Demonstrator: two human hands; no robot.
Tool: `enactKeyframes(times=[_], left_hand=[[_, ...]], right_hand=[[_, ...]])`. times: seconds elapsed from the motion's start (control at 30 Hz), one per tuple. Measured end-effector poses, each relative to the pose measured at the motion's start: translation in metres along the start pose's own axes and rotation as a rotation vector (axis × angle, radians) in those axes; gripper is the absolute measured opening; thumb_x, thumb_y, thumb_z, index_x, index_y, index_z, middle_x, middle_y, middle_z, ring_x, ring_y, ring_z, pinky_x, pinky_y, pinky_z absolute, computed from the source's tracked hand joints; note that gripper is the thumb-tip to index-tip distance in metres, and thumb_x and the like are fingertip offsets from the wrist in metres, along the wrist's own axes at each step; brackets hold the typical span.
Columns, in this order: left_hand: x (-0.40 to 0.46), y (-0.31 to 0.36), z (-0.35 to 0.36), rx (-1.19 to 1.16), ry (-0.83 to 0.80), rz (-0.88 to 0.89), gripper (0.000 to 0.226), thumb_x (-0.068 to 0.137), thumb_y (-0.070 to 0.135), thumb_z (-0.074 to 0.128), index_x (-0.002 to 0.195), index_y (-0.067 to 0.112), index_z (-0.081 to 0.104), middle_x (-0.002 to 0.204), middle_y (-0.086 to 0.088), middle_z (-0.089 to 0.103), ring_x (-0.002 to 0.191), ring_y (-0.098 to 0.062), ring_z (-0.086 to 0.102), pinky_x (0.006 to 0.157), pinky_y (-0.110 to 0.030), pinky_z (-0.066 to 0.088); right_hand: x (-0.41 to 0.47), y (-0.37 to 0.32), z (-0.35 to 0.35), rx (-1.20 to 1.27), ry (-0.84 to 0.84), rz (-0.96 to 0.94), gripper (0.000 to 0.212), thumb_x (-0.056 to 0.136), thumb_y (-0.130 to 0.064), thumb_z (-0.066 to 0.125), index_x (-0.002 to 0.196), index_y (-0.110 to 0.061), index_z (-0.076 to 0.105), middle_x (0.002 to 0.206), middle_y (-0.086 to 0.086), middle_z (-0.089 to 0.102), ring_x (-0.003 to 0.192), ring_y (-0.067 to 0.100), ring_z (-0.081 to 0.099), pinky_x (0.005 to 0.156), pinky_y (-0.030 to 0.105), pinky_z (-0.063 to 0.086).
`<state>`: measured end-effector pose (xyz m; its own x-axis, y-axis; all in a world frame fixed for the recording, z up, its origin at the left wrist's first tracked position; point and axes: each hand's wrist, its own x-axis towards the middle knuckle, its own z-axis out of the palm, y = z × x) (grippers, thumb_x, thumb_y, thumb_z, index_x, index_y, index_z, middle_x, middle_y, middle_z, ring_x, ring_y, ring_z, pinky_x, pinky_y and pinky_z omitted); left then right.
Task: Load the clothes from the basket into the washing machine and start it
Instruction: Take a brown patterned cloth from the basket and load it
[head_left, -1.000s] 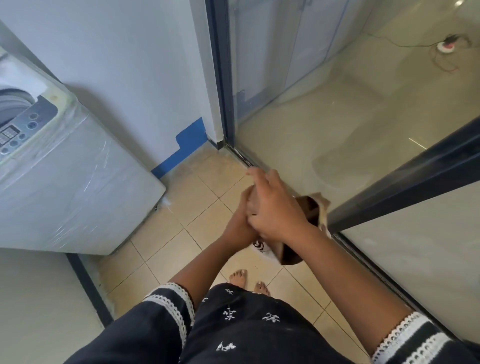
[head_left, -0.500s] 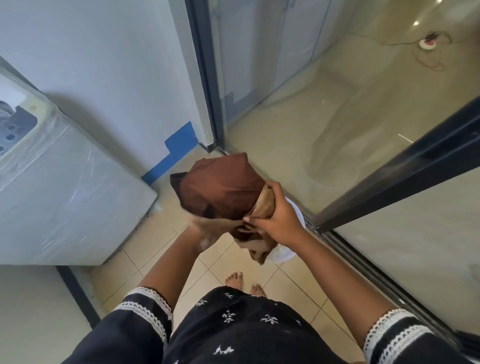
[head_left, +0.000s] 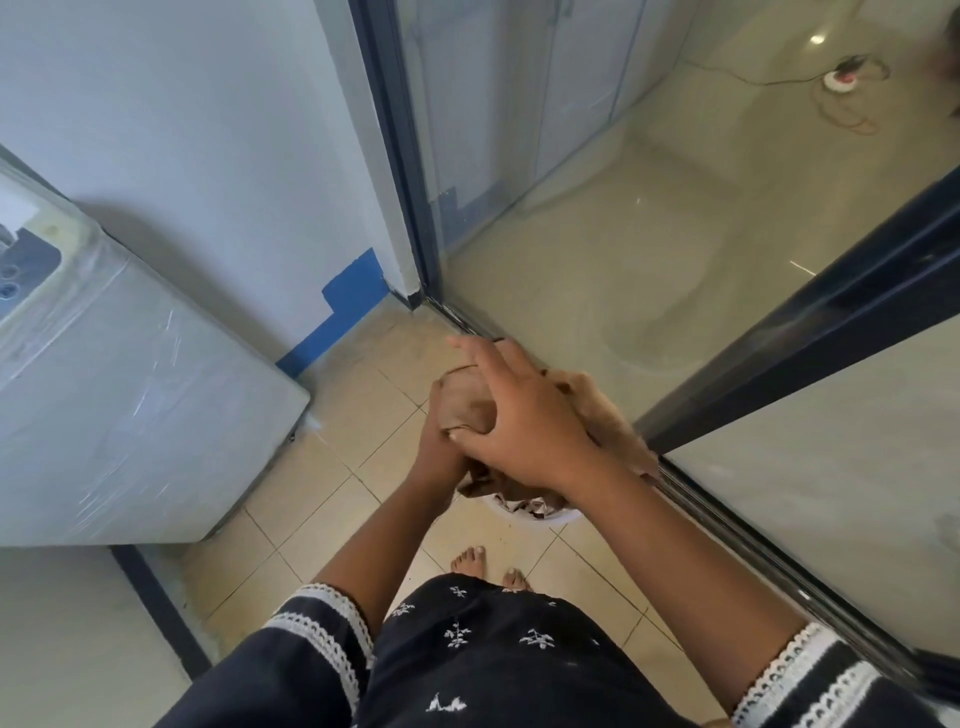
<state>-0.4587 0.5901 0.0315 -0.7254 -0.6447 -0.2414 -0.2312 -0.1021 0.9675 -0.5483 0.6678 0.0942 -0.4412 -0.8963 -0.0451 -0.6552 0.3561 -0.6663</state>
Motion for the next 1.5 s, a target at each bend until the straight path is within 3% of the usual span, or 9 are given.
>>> enactKeyframes(times=[0.13, 0.27, 0.53, 0.73, 0.83, 1.1, 1.23, 1.37, 1.5], left_hand=[[-0.009, -0.01, -0.02, -0.351, 0.25, -0.414, 0.027, 0.104, 0.005, 0.038, 0.125, 0.005, 0.054, 0.118, -0.013, 0.063, 0.106, -0.034, 0.057, 0.056, -0.017, 0.053], [-0.012, -0.01, -0.037, -0.456, 0.293, -0.454, 0.018, 0.101, -0.003, 0.042, 0.103, 0.008, 0.057, 0.076, 0.0, 0.071, 0.079, -0.02, 0.055, 0.045, -0.021, 0.052], [-0.009, -0.02, -0.026, -0.334, 0.156, -0.578, 0.013, 0.099, 0.007, 0.051, 0.109, 0.006, 0.058, 0.102, -0.014, 0.064, 0.086, -0.022, 0.061, 0.062, -0.031, 0.058], [-0.008, -0.046, -0.03, 0.603, 0.041, -0.029, 0.131, 0.061, 0.023, 0.094, 0.155, 0.032, 0.003, 0.164, -0.005, 0.003, 0.15, -0.024, 0.009, 0.116, -0.036, 0.018], [-0.019, -0.045, -0.007, 0.621, -0.269, 0.209, 0.126, 0.061, 0.029, 0.092, 0.152, 0.04, 0.005, 0.162, -0.004, 0.007, 0.148, -0.024, 0.016, 0.116, -0.035, 0.027], [-0.001, -0.057, -0.04, -0.254, 0.189, -0.119, 0.022, 0.084, 0.021, 0.054, 0.101, 0.015, 0.068, 0.088, -0.007, 0.068, 0.084, -0.027, 0.064, 0.076, -0.038, 0.054], [-0.006, -0.045, -0.033, -0.742, 0.292, -0.119, 0.063, 0.078, 0.049, 0.072, 0.128, 0.015, 0.056, 0.108, -0.003, 0.071, 0.096, -0.017, 0.069, 0.081, -0.033, 0.06], [-0.016, -0.03, -0.004, -0.706, 0.287, -0.317, 0.041, 0.107, 0.037, 0.028, 0.128, 0.013, 0.054, 0.111, -0.005, 0.069, 0.097, -0.018, 0.067, 0.075, -0.031, 0.056], [-0.035, -0.021, 0.007, -0.391, 0.038, -0.558, 0.039, 0.102, 0.027, 0.046, 0.123, -0.004, 0.053, 0.12, -0.036, 0.059, 0.066, -0.013, 0.068, 0.058, -0.027, 0.056]], right_hand=[[-0.012, 0.028, -0.01, 0.286, 0.026, 0.008, 0.097, 0.068, -0.054, 0.083, 0.146, -0.049, 0.025, 0.146, -0.014, 0.033, 0.134, 0.01, 0.039, 0.109, 0.04, 0.042], [-0.031, 0.07, 0.007, 0.208, -0.009, 0.15, 0.124, 0.051, -0.066, 0.087, 0.15, -0.049, 0.015, 0.155, -0.016, 0.028, 0.142, 0.011, 0.03, 0.113, 0.048, 0.036], [-0.04, 0.065, 0.032, 0.44, 0.078, 0.331, 0.076, 0.075, -0.022, 0.084, 0.13, -0.046, 0.037, 0.1, -0.032, 0.056, 0.09, -0.017, 0.056, 0.082, 0.008, 0.046], [-0.024, 0.073, 0.005, -0.3, -0.168, 0.439, 0.072, 0.077, -0.025, 0.065, 0.141, -0.021, 0.034, 0.103, 0.005, 0.065, 0.087, 0.029, 0.063, 0.072, 0.037, 0.053], [-0.015, 0.056, -0.004, -0.345, -0.293, 0.292, 0.084, 0.073, -0.034, 0.068, 0.145, -0.026, 0.026, 0.104, 0.008, 0.065, 0.079, 0.028, 0.059, 0.068, 0.037, 0.054], [-0.028, 0.06, -0.037, 0.483, -0.067, 0.193, 0.088, 0.068, -0.043, 0.088, 0.141, -0.039, 0.04, 0.14, -0.01, 0.049, 0.132, 0.001, 0.043, 0.107, 0.025, 0.035], [-0.046, 0.077, -0.02, 0.663, -0.199, 0.264, 0.118, 0.053, -0.044, 0.095, 0.147, -0.049, 0.024, 0.144, -0.017, 0.044, 0.131, 0.002, 0.048, 0.112, 0.033, 0.04], [-0.044, 0.064, -0.004, 0.743, -0.081, 0.302, 0.11, 0.055, -0.034, 0.096, 0.142, -0.048, 0.03, 0.133, -0.014, 0.054, 0.121, 0.01, 0.059, 0.102, 0.039, 0.051], [-0.032, 0.061, -0.011, 0.513, 0.094, 0.345, 0.084, 0.067, -0.015, 0.083, 0.136, -0.034, 0.038, 0.117, -0.002, 0.06, 0.105, 0.023, 0.063, 0.086, 0.037, 0.055]])
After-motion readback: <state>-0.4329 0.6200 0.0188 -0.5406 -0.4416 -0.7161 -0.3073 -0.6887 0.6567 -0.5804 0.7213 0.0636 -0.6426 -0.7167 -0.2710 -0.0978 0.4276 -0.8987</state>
